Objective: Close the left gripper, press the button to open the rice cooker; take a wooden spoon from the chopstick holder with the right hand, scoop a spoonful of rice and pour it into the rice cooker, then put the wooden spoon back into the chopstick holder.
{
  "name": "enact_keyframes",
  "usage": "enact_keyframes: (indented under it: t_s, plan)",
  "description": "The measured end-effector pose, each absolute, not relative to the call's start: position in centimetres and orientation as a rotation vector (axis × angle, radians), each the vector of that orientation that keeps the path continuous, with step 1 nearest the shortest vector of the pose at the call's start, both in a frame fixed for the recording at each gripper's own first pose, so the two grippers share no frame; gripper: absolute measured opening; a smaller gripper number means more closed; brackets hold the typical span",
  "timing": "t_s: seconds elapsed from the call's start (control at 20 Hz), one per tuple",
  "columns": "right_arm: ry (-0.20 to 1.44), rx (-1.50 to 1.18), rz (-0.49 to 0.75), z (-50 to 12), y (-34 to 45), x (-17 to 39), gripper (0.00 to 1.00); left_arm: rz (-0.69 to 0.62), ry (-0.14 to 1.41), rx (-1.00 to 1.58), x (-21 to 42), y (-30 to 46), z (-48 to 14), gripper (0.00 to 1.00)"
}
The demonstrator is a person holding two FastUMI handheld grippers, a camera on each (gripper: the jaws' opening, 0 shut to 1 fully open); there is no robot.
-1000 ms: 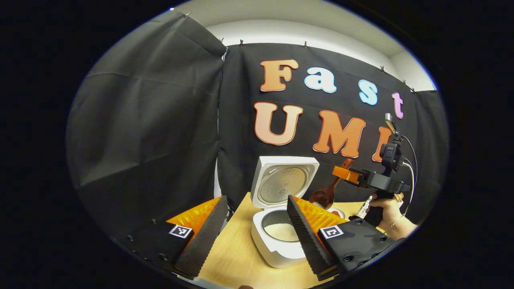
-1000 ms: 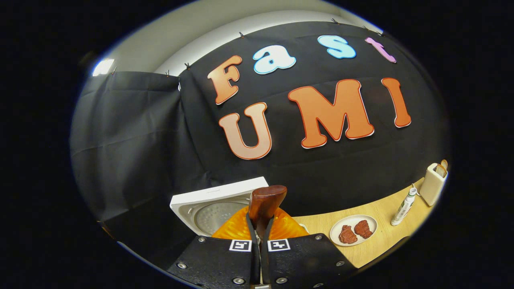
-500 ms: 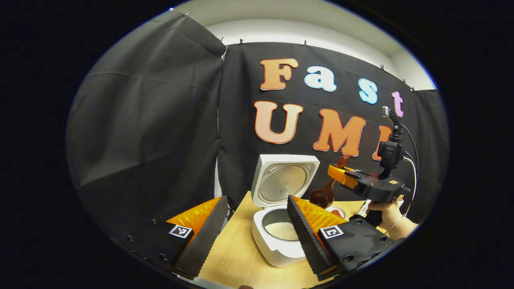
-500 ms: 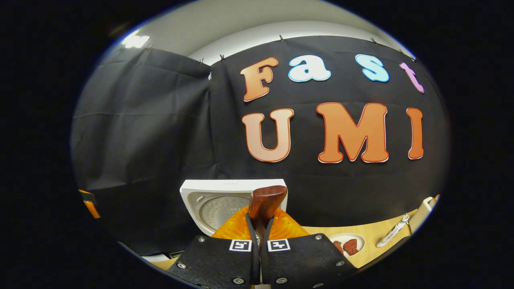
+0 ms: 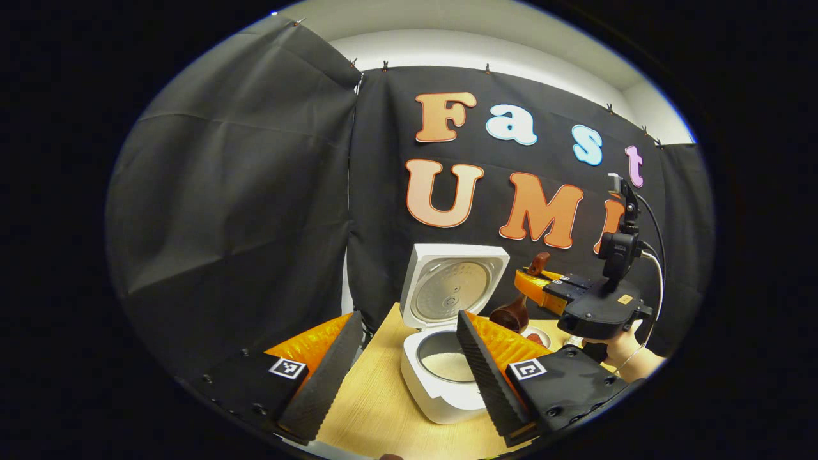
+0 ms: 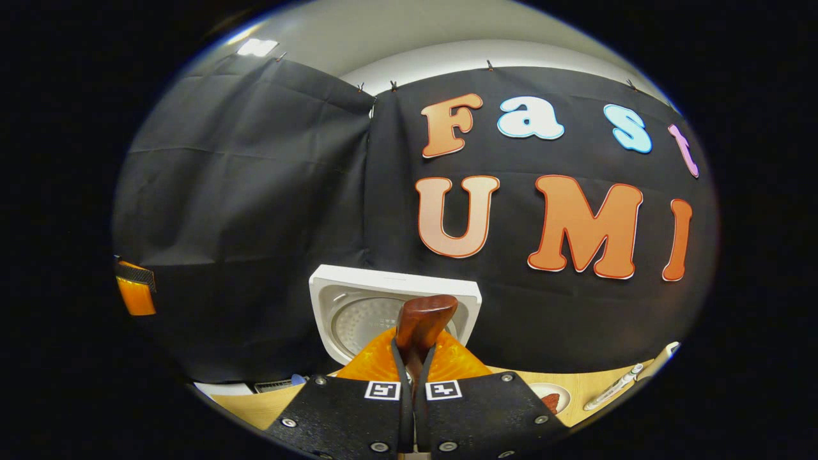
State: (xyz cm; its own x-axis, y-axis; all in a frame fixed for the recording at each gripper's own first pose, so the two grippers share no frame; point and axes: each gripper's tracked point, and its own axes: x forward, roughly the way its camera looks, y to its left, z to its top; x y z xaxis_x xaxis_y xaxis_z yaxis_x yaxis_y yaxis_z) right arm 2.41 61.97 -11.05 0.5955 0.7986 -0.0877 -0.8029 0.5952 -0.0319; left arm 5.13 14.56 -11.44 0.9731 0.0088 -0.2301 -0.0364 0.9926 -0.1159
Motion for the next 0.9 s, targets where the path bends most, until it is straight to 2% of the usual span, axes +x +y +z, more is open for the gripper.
enact_keyframes:
  t_s: [0.45, 0.85, 0.9]
  plan:
    - [0.131, 0.119, 0.838, -9.0, 55.9, 4.9, 0.0, 0.01, 0.214, -0.121, 4.6, 14.3, -10.5, 1.0]
    - [0.148, 0.187, 0.677, -9.1, 43.4, 8.6, 0.0, -0.019, 0.21, -0.138, 4.9, 12.1, -9.9, 1.0]
    - [0.152, 0.185, 0.646, -9.4, 41.5, 9.2, 0.05, -0.023, 0.209, -0.136, 5.0, 11.8, -9.8, 1.0]
